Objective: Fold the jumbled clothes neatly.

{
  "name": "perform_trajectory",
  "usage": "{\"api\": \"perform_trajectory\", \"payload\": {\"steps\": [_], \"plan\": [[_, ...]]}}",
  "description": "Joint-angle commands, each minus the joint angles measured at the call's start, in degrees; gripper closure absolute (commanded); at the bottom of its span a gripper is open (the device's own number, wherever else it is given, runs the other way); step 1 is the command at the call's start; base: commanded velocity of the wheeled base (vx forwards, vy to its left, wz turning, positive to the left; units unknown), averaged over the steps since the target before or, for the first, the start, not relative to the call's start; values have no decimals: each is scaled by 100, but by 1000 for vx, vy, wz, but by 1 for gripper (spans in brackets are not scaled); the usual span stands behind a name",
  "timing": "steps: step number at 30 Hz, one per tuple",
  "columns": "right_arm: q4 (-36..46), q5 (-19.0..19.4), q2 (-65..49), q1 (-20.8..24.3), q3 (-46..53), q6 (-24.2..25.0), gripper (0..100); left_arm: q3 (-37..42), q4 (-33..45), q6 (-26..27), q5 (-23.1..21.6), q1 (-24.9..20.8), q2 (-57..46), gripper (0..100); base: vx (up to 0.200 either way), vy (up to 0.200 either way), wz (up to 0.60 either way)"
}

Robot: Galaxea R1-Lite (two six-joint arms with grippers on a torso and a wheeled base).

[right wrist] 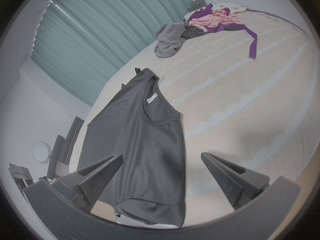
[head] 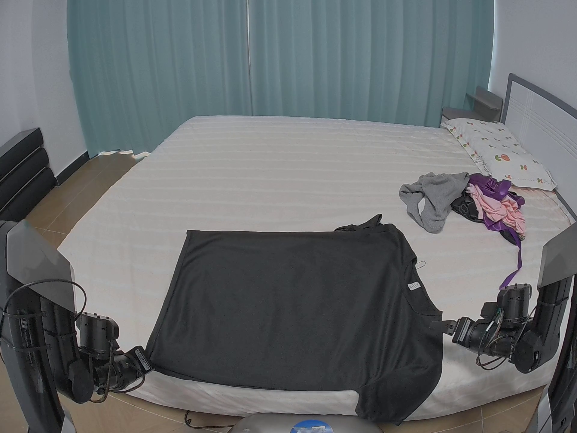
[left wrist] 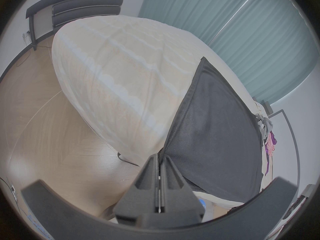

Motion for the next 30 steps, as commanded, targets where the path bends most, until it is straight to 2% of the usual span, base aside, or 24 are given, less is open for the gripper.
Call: {"api": "perform_trajectory", "payload": {"steps": [1, 8, 9, 24, 30], "plan": [[-138, -76, 582, 143, -199, 8, 0, 101, 106, 4, -37, -1, -125, 100, 0, 0, 0], [-112, -76, 793, 152, -410, -19, 0, 101, 115, -13, -46, -1, -169, 100, 0, 0, 0], [-130, -76, 837, 152, -437, -19, 100, 101, 115, -22, -46, 8, -178, 100, 0, 0, 0], [2, -102, 775, 20, -1219, 8, 100, 101, 124, -84, -46, -18, -134, 100, 0, 0, 0], [266, -199, 758, -173, -1667, 8, 100, 101, 124, -145, -46, -18, -134, 100, 0, 0, 0]]}}
